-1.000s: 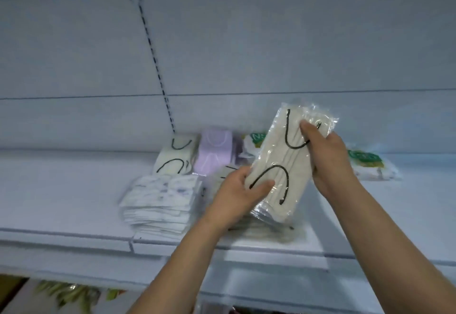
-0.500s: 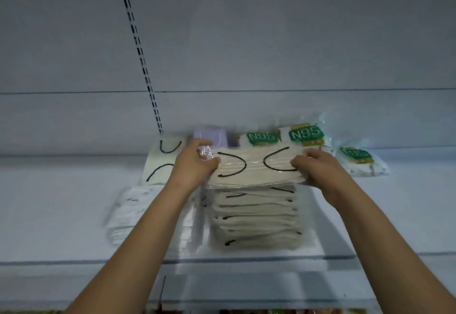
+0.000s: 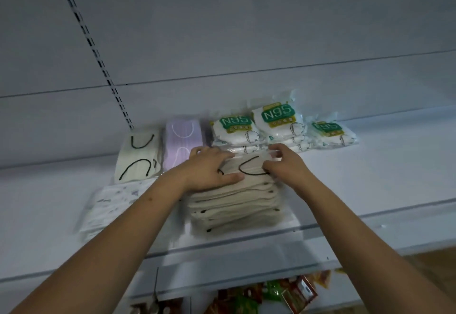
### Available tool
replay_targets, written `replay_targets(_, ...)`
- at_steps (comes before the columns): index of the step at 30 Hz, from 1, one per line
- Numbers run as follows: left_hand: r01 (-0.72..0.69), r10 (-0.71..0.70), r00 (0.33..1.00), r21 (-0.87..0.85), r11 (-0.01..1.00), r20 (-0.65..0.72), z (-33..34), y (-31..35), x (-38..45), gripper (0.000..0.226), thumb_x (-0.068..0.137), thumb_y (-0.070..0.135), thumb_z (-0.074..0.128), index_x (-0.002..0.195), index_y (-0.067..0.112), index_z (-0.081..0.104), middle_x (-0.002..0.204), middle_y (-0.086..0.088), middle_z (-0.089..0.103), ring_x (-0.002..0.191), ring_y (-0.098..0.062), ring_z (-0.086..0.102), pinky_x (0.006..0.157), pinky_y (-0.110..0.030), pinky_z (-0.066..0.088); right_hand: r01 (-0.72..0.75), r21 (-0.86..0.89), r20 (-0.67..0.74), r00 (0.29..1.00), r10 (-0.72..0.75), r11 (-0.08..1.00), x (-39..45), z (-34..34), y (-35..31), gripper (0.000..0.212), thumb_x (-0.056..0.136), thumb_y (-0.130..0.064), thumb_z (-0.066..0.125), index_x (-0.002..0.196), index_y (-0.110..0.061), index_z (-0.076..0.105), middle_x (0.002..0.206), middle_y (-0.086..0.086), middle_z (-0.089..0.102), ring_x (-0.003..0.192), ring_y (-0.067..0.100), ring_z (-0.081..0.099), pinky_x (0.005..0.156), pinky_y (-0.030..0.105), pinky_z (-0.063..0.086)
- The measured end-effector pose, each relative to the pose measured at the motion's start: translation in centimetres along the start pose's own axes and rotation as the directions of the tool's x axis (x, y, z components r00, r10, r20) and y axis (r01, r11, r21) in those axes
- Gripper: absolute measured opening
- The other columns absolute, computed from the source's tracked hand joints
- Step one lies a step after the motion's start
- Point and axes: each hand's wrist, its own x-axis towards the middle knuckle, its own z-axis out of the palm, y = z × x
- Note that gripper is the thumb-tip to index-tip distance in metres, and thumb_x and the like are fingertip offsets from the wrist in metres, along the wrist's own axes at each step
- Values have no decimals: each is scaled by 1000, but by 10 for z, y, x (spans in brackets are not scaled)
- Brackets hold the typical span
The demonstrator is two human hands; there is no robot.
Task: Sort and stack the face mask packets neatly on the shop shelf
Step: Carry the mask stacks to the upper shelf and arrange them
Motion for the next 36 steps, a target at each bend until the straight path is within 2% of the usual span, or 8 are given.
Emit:
replay_targets(4,-23,45,975,-101,995,216,-7,6,-7,119,70,81,63,159,29,4,167,2,9,152,-19,11,122,-33,13,76,34,39,996,-77,997,-9,0,0,52,87,-22,65,137,-24,52,133,0,54,114,19,58,102,38,47)
replay_targets(12,-89,84,970,8,996,229,-3,10,0,129,59,92,60,156,40,-7,167,-1,9,153,-23,12,123,-45,17,112,88,26,993,-114,990,-29,-10,18,61,97,-56,47,149,-26,38,153,-3,40,139,18,40,113,37,33)
replay_targets(16,-174,154,979,-157,972,-135,-16,40,3,105,75,86,49,158,31,16,162,-3,23,149,-21,22,122,-41,22,159,82,-178,974,-142,984,-35,-38,21,62,99,-57,42,151,-25,36,157,-3,36,143,15,34,114,32,27)
replay_targets(21,-550,332,772,-309,775,-542,13,154,6,41,96,33,55,135,23,55,122,6,57,110,-8,57,96,-34,49,227,16,-552,814,-180,974,-54,-120,32,47,104,-44,41,142,-18,47,142,-5,51,123,7,49,95,6,34)
replay_targets(23,-617,404,765,-389,684,-502,48,207,2,31,97,26,54,127,24,59,109,11,59,100,-3,58,88,-27,50,224,1,-664,729,-167,975,-64,-155,44,40,105,-40,40,135,-18,52,129,-9,55,110,4,51,78,-5,32)
replay_targets(26,-647,539,760,-506,570,-364,115,270,-1,27,95,26,54,120,26,63,100,15,62,91,-5,60,80,-26,54,202,36,-781,616,-98,979,-76,-195,83,27,103,-38,40,115,-22,58,114,-6,64,104,12,62,83,12,44)
replay_targets(32,-274,462,878,-660,700,126,237,315,47,32,95,22,61,127,23,57,112,6,59,98,-9,60,89,-29,53,16,301,-854,449,262,954,-87,-232,212,24,103,-19,37,112,-10,57,95,-2,62,86,16,60,79,34,48)
replay_targets(36,-70,233,948,-575,815,216,303,319,100,36,95,20,62,131,16,56,119,-3,57,104,-14,57,89,-25,46,-177,385,-733,538,417,906,-60,-226,314,26,99,-15,37,117,-13,55,89,-6,59,76,17,57,69,36,50)
